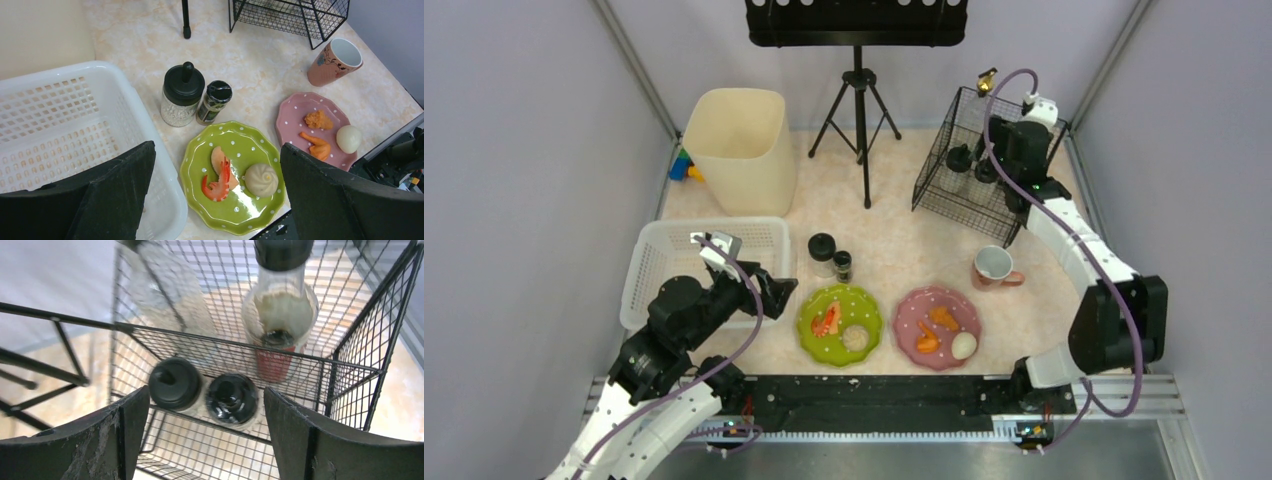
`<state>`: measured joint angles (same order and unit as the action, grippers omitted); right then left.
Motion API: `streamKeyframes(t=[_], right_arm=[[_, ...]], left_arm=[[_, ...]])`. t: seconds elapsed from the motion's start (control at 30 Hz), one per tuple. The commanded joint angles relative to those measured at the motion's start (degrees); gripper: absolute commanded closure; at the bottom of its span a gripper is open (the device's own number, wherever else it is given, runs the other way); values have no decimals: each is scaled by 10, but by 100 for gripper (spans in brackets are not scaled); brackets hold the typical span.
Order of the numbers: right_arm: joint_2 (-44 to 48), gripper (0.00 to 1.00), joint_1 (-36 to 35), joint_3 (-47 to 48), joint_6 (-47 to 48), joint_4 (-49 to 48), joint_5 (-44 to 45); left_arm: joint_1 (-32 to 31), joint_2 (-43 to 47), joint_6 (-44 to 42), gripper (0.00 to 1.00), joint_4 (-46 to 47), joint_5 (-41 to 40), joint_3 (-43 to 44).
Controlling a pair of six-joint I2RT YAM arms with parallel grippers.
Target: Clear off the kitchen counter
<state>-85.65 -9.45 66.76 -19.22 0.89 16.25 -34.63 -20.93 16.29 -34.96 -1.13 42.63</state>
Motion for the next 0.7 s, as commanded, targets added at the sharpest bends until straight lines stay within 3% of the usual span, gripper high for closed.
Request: streamKeyframes(t=[0.0, 0.23, 0.5, 0.67], right_arm=[[75, 18, -26, 1, 19, -4, -32], [102, 17, -103, 19, 52, 45, -113], [67, 17, -205, 26, 88, 48, -234], [15, 16, -255, 56, 120, 70, -301]], left_arm=[[1, -4, -6, 1, 15, -3, -1], [1, -7, -5, 1, 14, -12, 0], [2, 10, -3, 1, 14, -41, 1], [2, 34, 17, 1, -3, -142, 6]])
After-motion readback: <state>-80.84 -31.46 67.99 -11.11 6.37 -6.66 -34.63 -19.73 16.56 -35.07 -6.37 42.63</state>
